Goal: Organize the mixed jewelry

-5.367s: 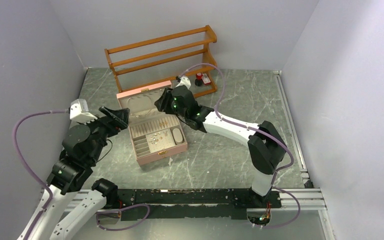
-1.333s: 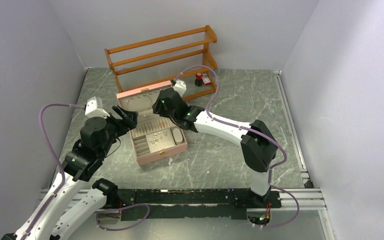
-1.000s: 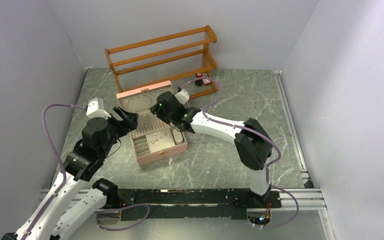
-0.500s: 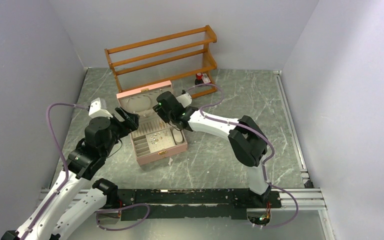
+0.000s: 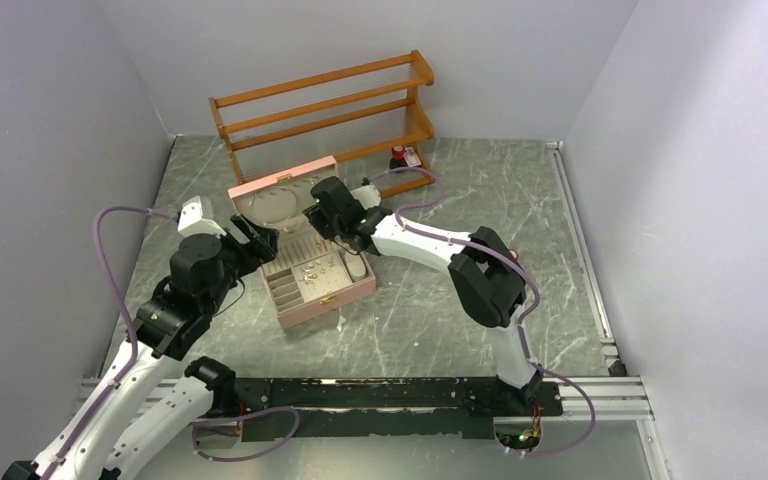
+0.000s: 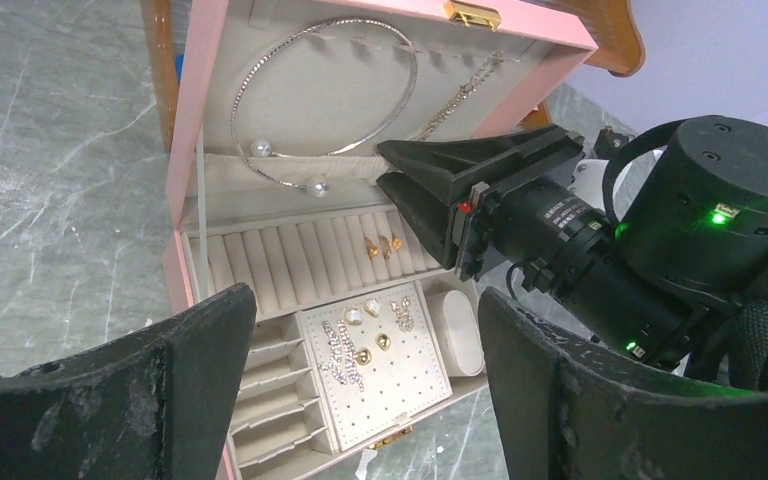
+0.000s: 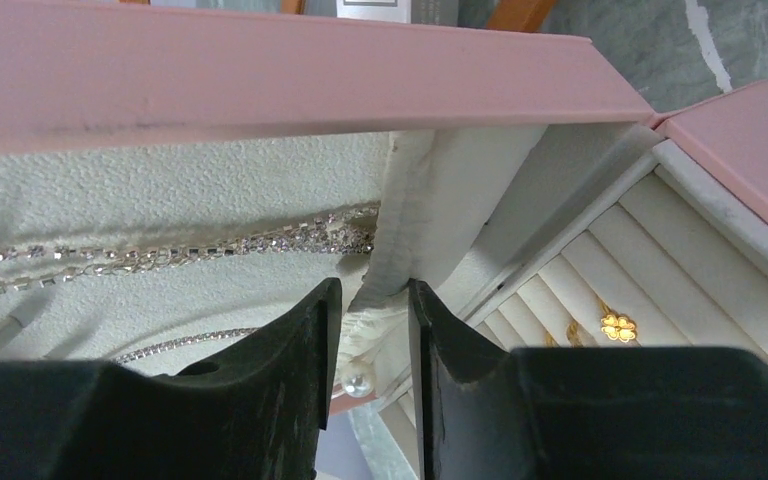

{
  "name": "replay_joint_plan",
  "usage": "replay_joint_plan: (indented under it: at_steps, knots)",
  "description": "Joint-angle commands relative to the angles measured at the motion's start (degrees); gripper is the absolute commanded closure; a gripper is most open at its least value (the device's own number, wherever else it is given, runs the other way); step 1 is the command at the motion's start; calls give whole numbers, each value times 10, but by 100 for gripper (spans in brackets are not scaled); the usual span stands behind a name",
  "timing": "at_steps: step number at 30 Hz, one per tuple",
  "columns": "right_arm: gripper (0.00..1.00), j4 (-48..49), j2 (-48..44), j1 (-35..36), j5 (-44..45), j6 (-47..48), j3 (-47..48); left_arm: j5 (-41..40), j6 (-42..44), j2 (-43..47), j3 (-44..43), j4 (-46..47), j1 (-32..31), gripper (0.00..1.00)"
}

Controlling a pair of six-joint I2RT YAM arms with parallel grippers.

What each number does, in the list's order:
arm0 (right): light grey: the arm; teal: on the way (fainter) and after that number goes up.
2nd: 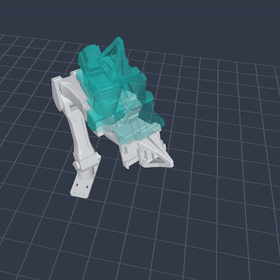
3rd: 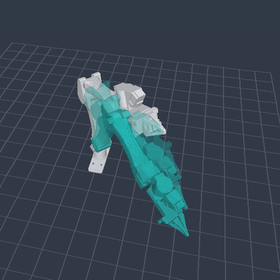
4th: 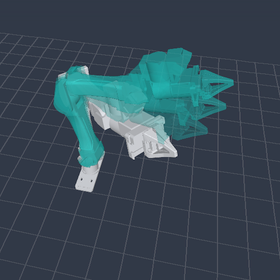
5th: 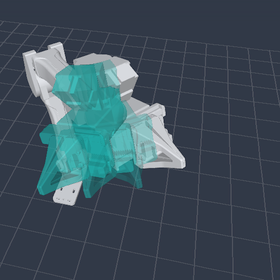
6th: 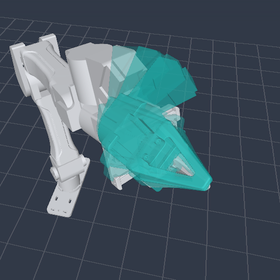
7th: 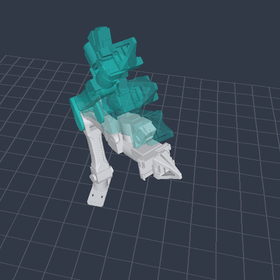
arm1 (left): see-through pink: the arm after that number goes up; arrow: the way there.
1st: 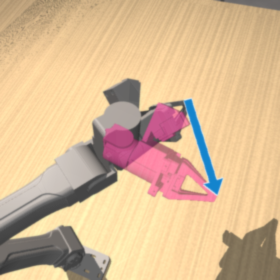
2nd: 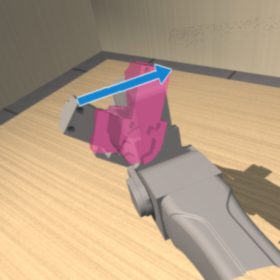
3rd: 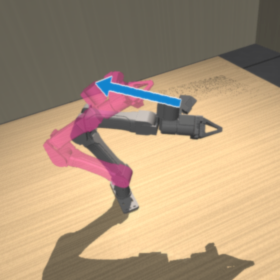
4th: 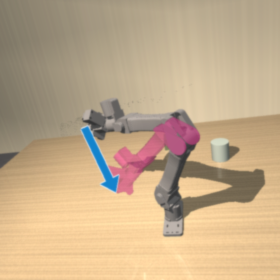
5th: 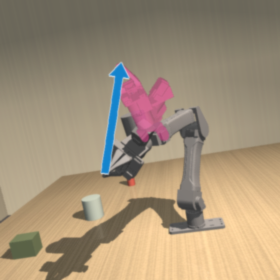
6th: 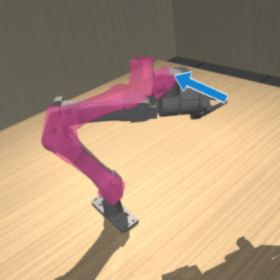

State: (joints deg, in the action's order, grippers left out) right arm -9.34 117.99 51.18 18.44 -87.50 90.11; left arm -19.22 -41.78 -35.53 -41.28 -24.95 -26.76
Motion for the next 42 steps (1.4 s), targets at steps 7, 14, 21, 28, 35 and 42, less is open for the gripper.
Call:
replay_joint_plan:
  at_steps: [7,14,21,28,35,42]
  knots:
    - [67,3,6,-2,-65,-31,-15,8,8,-3,11,15,2,14]
    - [66,-2,12,-2,-97,-29,-9,11,6,-7,15,18,2,14]
    - [81,7,9,-2,-110,-29,-22,20,9,-17,18,23,3,14]
    - [98,26,-5,-2,-110,-20,-51,34,8,-41,26,38,2,15]
    - [100,50,-19,-2,-108,-2,-78,44,5,-92,32,66,2,20]
    - [100,72,-35,-2,-108,21,-98,36,-6,-144,49,127,2,27]
